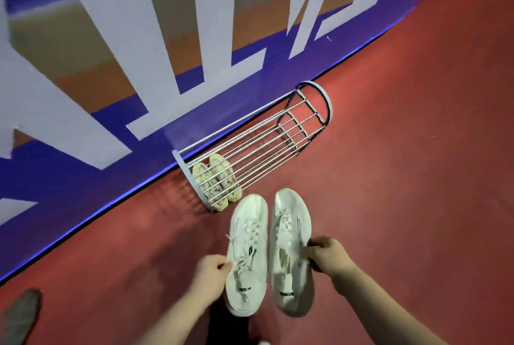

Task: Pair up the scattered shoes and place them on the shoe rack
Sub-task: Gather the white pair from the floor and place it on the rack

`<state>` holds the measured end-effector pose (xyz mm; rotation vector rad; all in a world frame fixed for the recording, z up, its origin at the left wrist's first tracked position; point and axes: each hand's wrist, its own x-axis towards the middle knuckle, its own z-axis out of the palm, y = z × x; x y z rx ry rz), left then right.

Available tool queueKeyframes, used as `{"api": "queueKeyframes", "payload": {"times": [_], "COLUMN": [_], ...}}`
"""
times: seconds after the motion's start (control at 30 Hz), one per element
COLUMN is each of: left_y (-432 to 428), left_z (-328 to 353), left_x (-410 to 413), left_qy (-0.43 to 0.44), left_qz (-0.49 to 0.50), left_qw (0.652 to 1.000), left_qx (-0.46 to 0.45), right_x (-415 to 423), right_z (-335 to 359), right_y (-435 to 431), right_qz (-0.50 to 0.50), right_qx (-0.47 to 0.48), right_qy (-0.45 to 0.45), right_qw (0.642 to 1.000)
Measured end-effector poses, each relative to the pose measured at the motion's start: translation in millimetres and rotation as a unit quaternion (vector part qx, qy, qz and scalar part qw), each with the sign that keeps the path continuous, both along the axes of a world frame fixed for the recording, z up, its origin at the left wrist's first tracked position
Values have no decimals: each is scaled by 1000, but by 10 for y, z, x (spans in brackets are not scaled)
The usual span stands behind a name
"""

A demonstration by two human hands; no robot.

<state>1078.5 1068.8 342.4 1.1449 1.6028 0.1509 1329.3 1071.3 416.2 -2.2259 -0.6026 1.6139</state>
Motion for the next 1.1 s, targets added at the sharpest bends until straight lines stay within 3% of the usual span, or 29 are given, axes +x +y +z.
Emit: {"api": "queueKeyframes", "payload": {"times": [0.37,0.57,0.83,1.1], "left_y": [977,823,869,1300], "left_z": [-1361,-2167,-3059,-4006], "left_x": [649,1147,1790,2050], "left_qy": [48,70,88,14], "left_qz": [-28,46,168,320], "left_qw": [998,993,975,946], "left_qx": [-28,-81,-112,-45], "right_x": [647,929,1465,1666], "right_z": [-1430,-2494,-3734,-4747], "right_y": [1119,1520,1975,2445], "right_qz": [85,179,281,291], "right_qx": [-93,-123,-138,-63], "right_qy": [-67,-89,-45,9], "right_qw": [990,972,949,955]}}
